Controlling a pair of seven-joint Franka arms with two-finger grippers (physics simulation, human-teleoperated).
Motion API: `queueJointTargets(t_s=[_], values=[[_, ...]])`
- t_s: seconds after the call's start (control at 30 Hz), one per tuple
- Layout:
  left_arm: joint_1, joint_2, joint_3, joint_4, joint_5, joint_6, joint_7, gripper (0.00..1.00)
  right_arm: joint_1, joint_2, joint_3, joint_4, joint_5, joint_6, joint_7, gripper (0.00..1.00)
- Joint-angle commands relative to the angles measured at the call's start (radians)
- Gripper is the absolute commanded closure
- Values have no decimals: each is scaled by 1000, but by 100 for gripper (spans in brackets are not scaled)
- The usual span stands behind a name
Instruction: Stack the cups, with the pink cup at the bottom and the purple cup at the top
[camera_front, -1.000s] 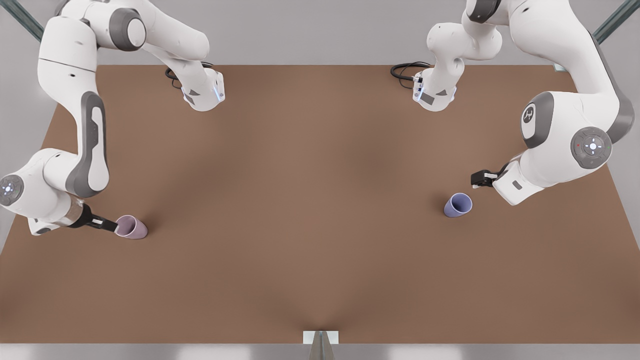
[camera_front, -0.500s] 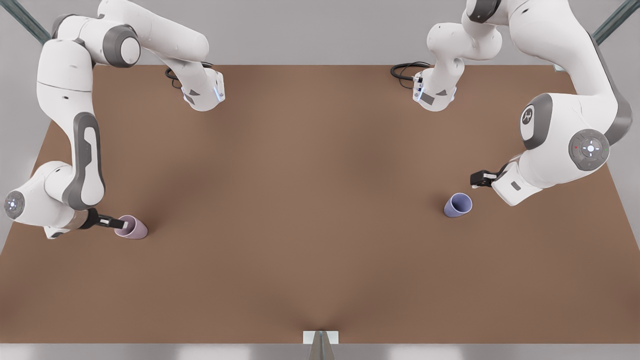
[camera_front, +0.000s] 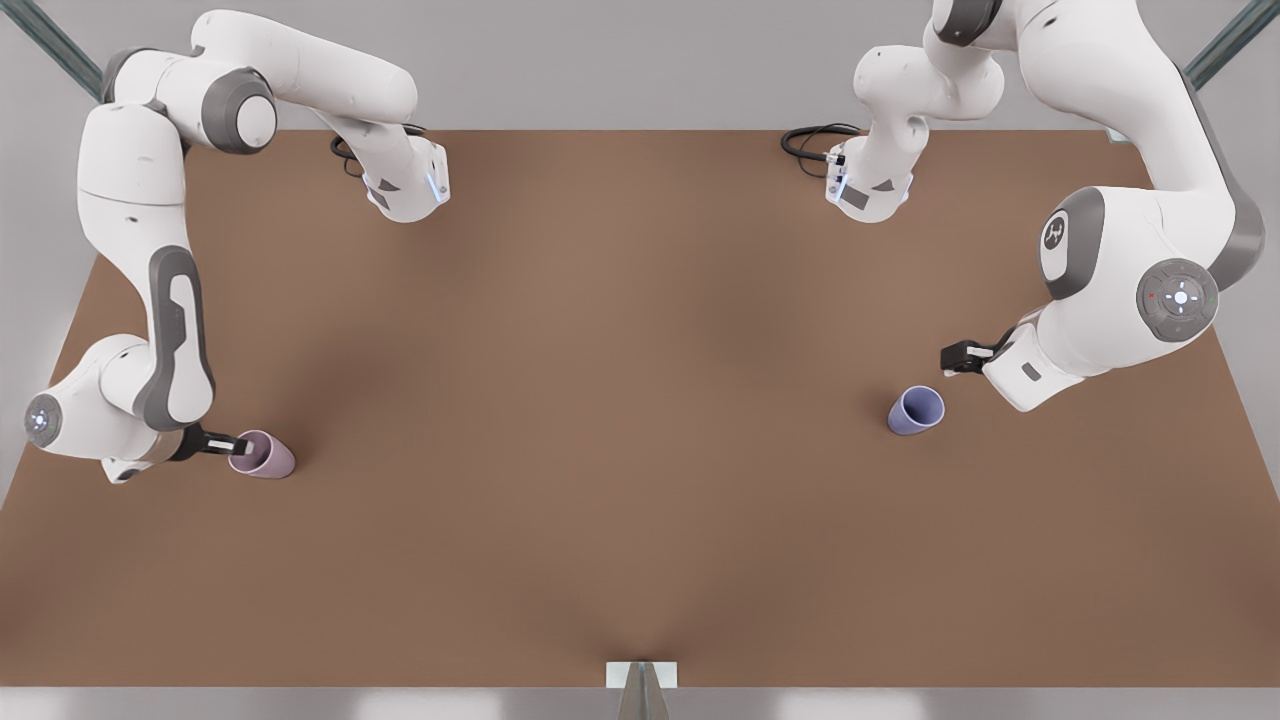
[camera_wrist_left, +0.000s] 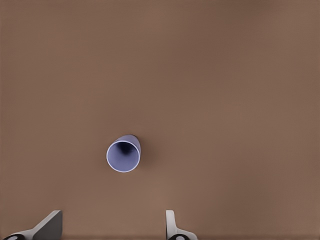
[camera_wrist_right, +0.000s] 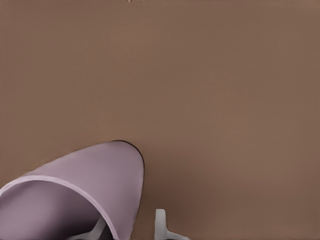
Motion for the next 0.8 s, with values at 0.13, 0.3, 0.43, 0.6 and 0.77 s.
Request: queueJointTargets(t_s=[0.13, 0.3, 0.43, 0.6, 0.77], values=[[0, -1, 0, 0, 1, 0, 4, 0, 6, 5, 2, -3, -1, 25, -70, 79], [0, -1, 0, 0, 4, 2, 5, 0, 12, -8, 6, 37, -1, 22, -65, 79], [0, -1, 0, 0, 4, -1, 5, 0, 70, -76, 85, 49, -35, 4, -95, 79], [0, -1, 5, 0, 5, 0, 5, 0, 381, -188, 88, 42, -152, -105, 321, 79], [11, 3, 9, 0, 5, 14, 1, 0, 713, -194, 95, 77, -138, -162, 813, 79]])
